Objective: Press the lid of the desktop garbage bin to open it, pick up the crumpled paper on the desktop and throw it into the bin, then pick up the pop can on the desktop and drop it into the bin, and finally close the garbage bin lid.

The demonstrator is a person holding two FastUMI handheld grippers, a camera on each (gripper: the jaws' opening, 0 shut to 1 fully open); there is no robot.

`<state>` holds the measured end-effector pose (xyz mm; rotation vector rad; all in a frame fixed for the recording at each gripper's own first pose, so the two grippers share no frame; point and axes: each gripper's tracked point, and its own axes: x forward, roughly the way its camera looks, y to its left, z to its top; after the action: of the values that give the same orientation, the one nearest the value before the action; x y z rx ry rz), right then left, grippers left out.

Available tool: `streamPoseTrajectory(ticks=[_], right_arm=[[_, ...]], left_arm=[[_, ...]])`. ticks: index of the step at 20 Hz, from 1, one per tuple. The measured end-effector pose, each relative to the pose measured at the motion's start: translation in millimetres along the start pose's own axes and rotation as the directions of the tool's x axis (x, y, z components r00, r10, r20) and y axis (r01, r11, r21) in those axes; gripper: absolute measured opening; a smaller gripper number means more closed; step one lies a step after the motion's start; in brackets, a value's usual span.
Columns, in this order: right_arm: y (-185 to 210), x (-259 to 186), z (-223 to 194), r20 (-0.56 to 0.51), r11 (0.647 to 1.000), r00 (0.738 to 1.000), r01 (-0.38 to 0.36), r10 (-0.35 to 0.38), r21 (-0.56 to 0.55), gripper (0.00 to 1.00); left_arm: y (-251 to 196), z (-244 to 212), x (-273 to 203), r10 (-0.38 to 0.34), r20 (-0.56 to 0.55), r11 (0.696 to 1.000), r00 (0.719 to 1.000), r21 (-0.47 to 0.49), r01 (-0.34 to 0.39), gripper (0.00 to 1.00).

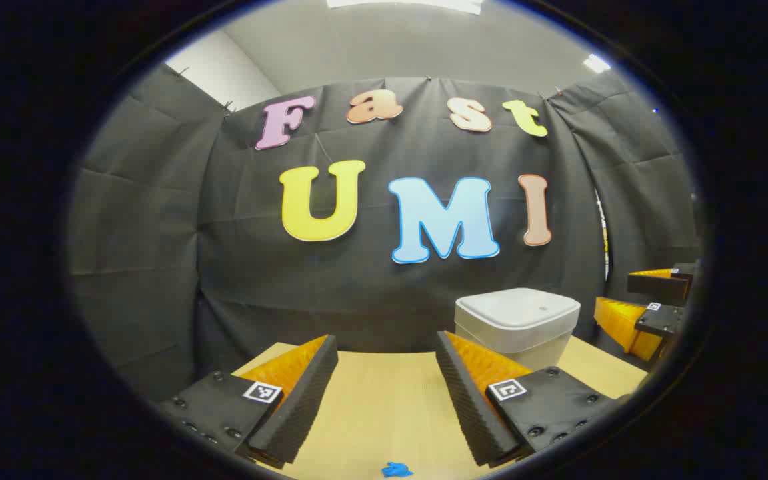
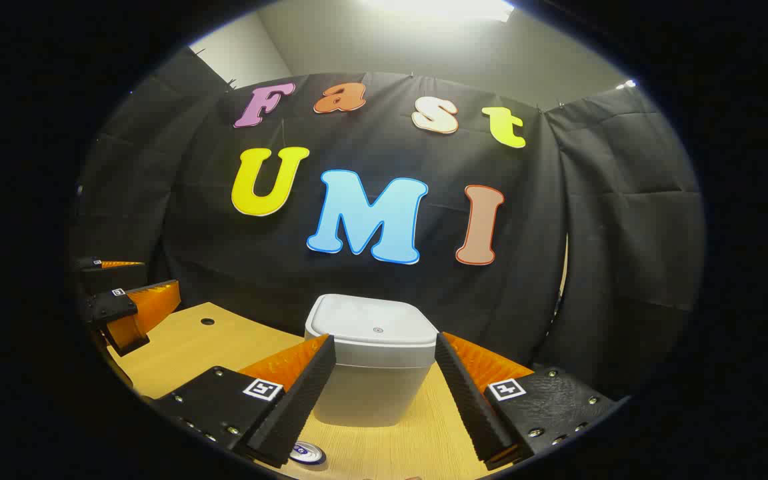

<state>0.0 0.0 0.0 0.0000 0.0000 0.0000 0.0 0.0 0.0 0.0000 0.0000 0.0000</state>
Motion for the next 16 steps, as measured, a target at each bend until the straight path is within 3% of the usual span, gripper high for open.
streamPoseTrajectory(ticks=[11, 16], right_arm=[[10, 1, 3, 0.007, 1.0, 1.0, -0.019, 0.019, 0.004, 0.94], [12, 5, 1, -0.002, 0.999, 0.999, -0.039, 0.039, 0.002, 0.75]], left_arm=[[0, 1, 0, 0.003, 0.004, 1.0, 1.0, -0.002, -0.003, 0.97], [0, 0, 0, -0.003, 0.009, 1.0, 1.0, -0.003, 0.003, 0.97]])
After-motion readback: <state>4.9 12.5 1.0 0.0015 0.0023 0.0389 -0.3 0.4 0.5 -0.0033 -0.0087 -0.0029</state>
